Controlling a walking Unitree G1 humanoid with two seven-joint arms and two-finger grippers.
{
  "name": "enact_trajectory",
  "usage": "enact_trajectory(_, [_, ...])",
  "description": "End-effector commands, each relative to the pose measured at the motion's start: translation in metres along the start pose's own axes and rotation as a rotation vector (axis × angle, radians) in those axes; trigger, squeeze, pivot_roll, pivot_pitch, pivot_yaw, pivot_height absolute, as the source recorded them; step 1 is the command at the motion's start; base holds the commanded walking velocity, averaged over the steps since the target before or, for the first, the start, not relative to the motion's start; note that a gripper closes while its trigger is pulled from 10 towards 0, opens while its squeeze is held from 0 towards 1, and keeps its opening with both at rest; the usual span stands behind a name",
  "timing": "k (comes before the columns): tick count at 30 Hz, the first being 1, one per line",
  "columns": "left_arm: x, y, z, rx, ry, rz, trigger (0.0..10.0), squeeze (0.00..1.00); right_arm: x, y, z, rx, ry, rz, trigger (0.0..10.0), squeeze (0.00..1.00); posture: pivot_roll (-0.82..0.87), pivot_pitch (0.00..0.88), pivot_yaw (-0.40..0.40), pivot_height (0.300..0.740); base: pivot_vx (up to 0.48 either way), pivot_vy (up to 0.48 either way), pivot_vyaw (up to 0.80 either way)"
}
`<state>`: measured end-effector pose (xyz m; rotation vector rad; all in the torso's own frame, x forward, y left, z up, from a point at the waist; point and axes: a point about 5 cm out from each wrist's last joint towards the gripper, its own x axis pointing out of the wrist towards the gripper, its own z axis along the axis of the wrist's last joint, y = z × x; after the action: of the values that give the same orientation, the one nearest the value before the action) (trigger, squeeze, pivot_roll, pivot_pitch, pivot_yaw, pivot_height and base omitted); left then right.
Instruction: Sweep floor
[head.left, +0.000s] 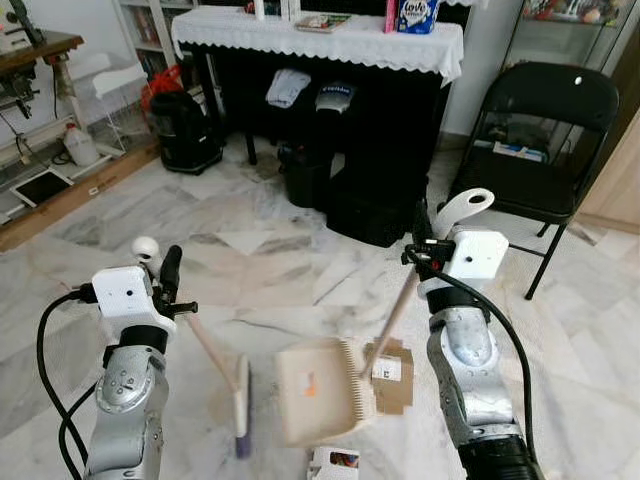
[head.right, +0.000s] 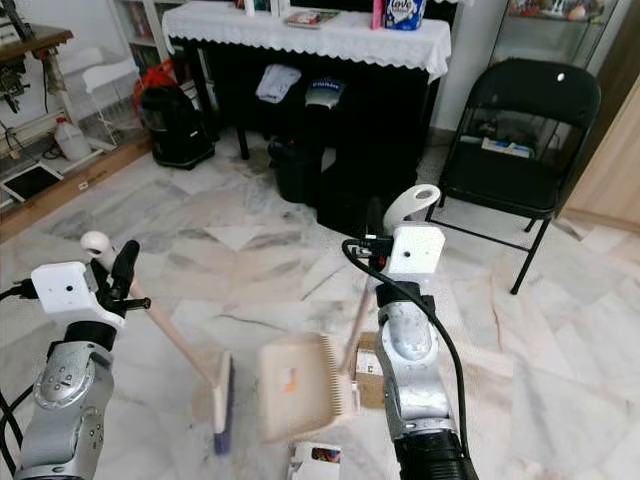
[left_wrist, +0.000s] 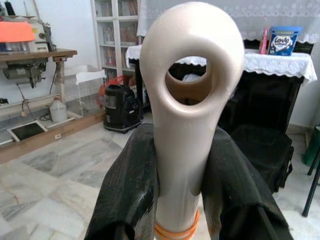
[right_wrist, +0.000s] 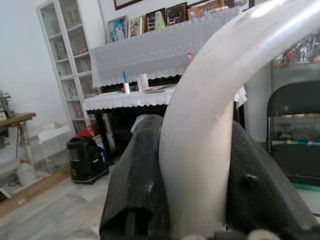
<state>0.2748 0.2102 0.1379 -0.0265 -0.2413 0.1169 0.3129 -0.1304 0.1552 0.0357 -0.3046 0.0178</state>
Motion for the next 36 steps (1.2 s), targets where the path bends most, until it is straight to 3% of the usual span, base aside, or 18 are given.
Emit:
enact_trajectory(1, [0.0031,-0.0031,0.011,-0.002,-0.059,-0.019,10.0,0.0,0.0038,-0.0003,0.0119,-0.009,-0.062,0.003,10.0,0.0,0.08,0.0,0.066,0.74,0.0,0.0,0.0])
enact_trajectory(30, [0.0036,-0.0029,0.0121,0.002,-0.064,-0.03,10.0,0.0,0.0033,0.0008,0.0129,0.0,-0.071,0.003,10.0,0.0,0.08,0.0,0.072,0.74,-0.042,0.0,0.0])
enact_trajectory(36, [0.0038,-0.0042,0.0128,-0.005,-0.07,-0.039,10.0,0.0,0.003,0.0016,0.0126,0.002,-0.073,0.005,10.0,0.0,0.08,0.0,0.073,0.74,-0.47,0.0,0.0])
